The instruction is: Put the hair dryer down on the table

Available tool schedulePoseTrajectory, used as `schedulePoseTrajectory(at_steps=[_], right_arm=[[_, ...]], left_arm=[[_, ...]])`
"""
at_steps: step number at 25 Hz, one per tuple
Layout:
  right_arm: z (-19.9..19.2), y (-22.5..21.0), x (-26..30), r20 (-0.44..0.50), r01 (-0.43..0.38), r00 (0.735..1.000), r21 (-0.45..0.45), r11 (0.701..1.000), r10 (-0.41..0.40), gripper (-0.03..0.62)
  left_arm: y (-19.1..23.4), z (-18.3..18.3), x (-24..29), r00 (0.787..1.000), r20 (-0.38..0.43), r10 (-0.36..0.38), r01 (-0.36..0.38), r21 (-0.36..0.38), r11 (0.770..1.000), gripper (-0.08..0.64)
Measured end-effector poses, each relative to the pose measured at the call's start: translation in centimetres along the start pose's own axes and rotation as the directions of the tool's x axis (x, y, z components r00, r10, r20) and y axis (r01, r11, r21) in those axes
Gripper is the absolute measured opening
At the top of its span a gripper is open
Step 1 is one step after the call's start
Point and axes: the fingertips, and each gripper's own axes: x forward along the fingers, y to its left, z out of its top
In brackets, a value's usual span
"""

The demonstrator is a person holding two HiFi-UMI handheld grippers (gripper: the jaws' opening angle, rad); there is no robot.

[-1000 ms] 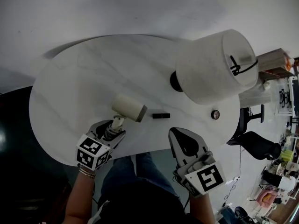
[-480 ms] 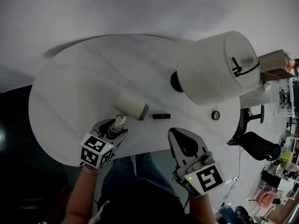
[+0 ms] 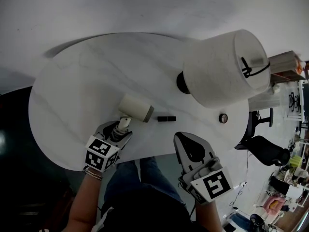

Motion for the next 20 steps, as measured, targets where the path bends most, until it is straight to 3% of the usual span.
schedulePoseTrajectory(at_steps=[7,20], right_arm=[[-0.05,0.89,0.17,0.006,-0.023,1.000,0.010,1.000,0.023,0.018],[0.00,0.71,0.18,0.003,-0.029,1.000,-0.015,0.999,0.029,0.018]], left_arm=[[0.11,-0.68,0.33,1.000,-0.006,0.021,-0.021,0.047,0.999,0.267],[0.10,-0.89,0.51,0.999,0.005,0.037,-0.037,0.056,0.998,0.282]])
